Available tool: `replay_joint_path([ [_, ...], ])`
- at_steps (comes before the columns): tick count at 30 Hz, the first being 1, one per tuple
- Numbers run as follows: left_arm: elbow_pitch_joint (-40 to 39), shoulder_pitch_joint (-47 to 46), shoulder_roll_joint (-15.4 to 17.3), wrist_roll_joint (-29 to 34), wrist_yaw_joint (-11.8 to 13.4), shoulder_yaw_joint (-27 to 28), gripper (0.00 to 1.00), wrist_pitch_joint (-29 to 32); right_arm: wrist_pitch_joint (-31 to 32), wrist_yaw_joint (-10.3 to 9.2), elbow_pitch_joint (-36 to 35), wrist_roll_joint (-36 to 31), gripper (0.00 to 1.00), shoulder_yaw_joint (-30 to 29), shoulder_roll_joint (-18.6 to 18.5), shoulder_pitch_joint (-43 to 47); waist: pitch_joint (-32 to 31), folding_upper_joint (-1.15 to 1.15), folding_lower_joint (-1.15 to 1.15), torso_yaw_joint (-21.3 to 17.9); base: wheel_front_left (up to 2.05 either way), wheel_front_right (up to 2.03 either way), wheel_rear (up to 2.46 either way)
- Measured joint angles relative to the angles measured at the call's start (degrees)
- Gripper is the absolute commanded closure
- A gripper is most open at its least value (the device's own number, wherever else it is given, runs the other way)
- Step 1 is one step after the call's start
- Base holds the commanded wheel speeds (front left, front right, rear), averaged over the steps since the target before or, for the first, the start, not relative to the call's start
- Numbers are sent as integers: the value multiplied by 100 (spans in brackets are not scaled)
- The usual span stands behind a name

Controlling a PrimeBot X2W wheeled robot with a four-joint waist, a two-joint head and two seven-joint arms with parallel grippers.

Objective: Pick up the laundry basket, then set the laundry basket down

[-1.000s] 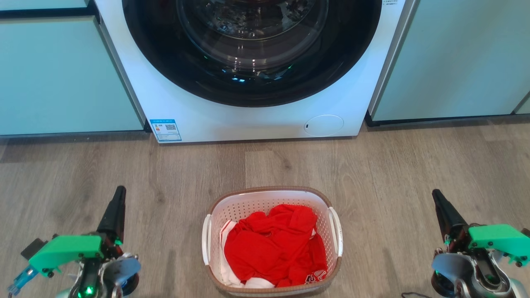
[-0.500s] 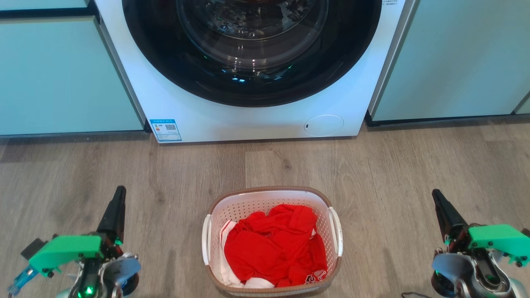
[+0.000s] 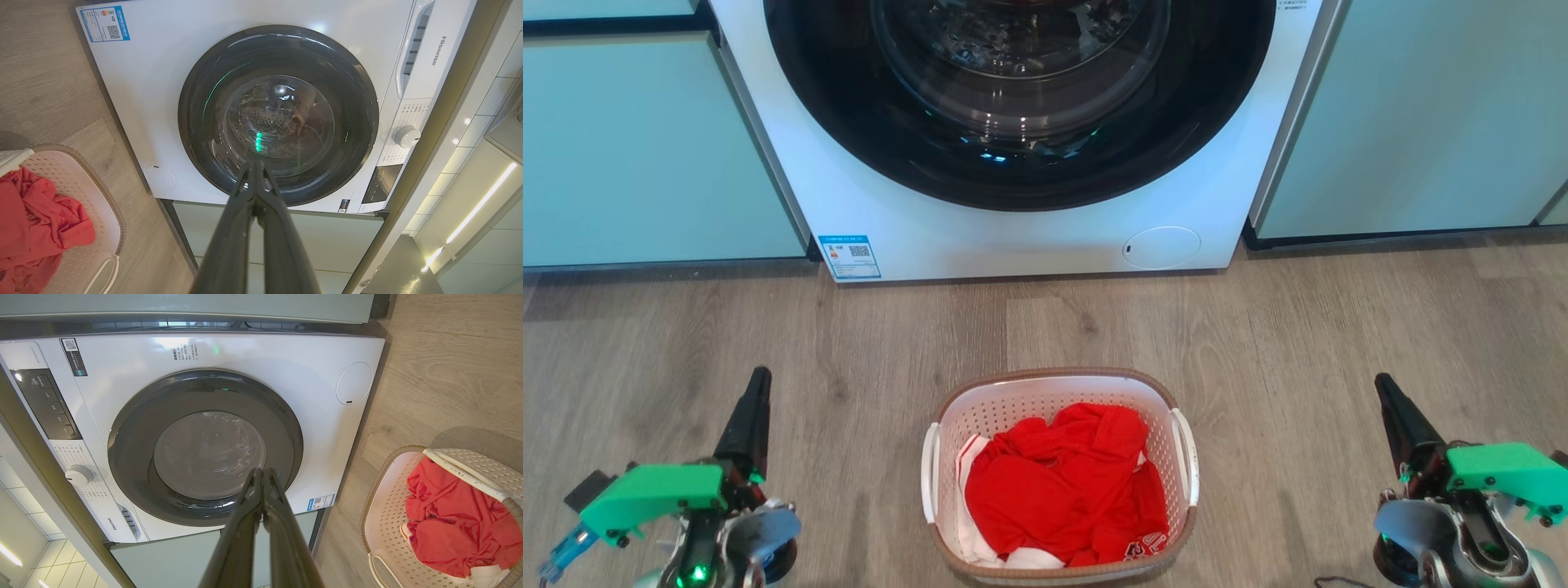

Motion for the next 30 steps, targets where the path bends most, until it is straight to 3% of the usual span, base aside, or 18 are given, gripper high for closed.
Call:
replay_joint_path([
  [30, 0, 0, 0, 0, 0, 0, 100, 0, 0, 0, 0, 0, 100, 0, 0, 0, 0, 0, 0, 0, 0, 0, 0],
])
